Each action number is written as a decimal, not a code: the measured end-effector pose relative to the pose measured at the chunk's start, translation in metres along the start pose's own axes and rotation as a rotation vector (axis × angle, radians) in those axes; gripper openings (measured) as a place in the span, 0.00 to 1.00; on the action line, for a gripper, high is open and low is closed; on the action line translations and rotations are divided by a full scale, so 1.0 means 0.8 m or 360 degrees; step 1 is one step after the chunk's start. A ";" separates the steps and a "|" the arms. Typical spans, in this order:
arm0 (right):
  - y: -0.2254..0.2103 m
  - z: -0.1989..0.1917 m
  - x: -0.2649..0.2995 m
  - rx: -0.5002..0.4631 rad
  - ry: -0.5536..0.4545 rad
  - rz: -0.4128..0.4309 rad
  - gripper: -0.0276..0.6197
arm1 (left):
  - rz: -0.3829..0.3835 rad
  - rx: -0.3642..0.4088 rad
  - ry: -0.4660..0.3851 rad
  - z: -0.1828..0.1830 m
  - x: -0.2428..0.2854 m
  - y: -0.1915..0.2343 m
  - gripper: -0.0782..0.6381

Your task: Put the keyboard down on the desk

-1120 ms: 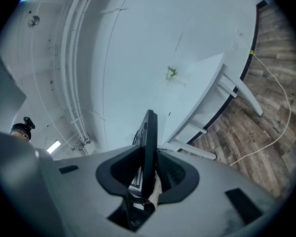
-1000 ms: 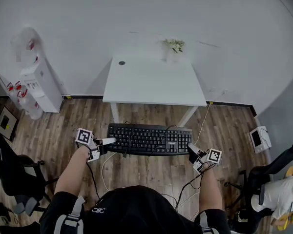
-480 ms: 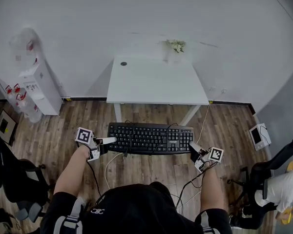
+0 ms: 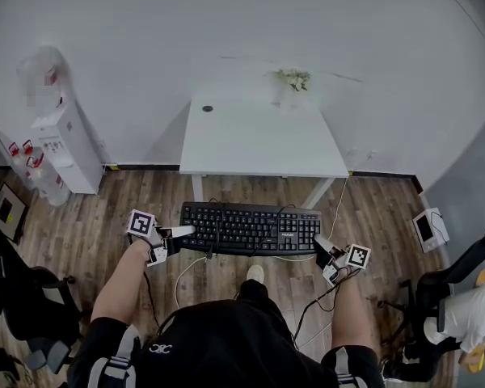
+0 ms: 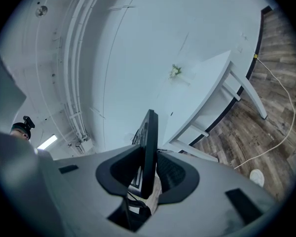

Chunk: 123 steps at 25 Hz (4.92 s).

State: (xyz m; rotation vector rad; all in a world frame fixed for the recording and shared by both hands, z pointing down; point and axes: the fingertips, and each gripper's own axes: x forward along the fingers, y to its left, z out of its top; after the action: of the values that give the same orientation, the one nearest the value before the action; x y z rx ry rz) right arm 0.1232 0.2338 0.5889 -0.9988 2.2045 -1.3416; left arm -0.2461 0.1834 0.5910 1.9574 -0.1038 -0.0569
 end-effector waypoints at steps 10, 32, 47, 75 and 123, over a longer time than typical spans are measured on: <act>-0.066 0.077 0.050 0.0005 0.0013 0.0036 0.20 | 0.0043 0.0028 -0.0024 0.077 0.046 0.043 0.23; -0.252 0.341 0.207 0.0165 0.0083 -0.0038 0.20 | 0.0149 -0.0161 -0.0075 0.348 0.207 0.186 0.24; -0.346 0.498 0.319 0.0240 0.0222 -0.0064 0.20 | 0.0296 -0.0241 -0.0150 0.494 0.279 0.262 0.24; -0.447 0.522 0.430 0.0127 0.0170 -0.0455 0.22 | 0.0412 -0.0306 -0.0042 0.617 0.268 0.398 0.26; -0.521 0.548 0.449 -0.0781 0.0495 -0.1447 0.14 | 0.1871 0.0479 0.0237 0.671 0.233 0.502 0.32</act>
State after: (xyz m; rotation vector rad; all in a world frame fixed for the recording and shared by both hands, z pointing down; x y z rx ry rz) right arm 0.3127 -0.4212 0.7621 -2.3111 2.4646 -1.3465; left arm -0.1269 -0.4812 0.7609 1.8996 -1.1840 0.9085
